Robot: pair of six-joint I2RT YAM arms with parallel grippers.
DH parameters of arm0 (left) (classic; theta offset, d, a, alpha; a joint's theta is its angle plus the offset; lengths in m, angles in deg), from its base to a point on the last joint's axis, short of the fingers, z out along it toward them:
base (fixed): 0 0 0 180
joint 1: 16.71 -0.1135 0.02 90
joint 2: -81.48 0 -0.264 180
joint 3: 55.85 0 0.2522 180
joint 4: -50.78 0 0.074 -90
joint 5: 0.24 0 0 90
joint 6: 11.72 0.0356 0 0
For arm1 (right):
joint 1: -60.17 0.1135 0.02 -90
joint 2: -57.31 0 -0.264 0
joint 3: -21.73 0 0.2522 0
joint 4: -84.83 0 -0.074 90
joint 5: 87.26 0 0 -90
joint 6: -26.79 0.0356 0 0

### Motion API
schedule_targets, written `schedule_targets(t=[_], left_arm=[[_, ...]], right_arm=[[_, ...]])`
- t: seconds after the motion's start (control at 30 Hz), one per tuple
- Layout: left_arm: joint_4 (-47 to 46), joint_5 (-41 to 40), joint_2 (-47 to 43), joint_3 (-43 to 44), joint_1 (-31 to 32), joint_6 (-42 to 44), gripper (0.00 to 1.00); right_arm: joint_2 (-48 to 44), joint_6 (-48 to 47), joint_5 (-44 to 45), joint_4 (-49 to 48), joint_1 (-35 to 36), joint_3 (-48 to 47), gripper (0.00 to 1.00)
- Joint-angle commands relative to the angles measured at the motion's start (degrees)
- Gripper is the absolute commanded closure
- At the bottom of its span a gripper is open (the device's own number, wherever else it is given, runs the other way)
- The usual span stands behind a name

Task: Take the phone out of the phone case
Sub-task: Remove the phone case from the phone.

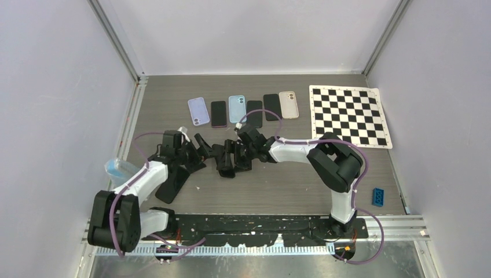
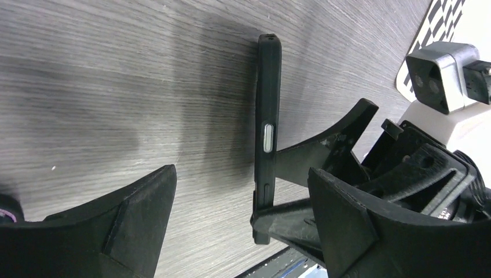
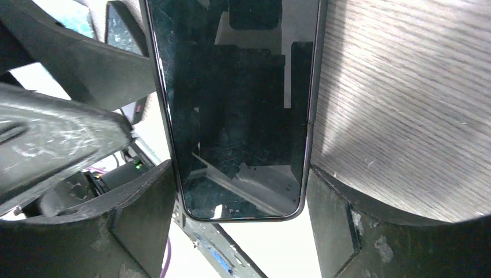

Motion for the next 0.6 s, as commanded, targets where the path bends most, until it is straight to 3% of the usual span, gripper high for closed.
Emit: schedule_targets(t=[0.0, 0.2, 0.57], left_arm=[[-5.51, 3.73, 3.85, 1.04, 0.23, 1.85, 0.16], [-1.79, 4.53, 10.98, 6.49, 0.17, 5.93, 0.26], [-5.29, 7.37, 16.63, 6.54, 0.44, 2.89, 0.69]], right_arm=[[-0.52, 4.19, -4.58, -10.18, 0.25, 0.19, 0.49], [0.30, 6.63, -6.86, -13.15, 0.26, 0.34, 0.50], [1.64, 5.65, -7.44, -12.87, 0.21, -0.12, 0.45]])
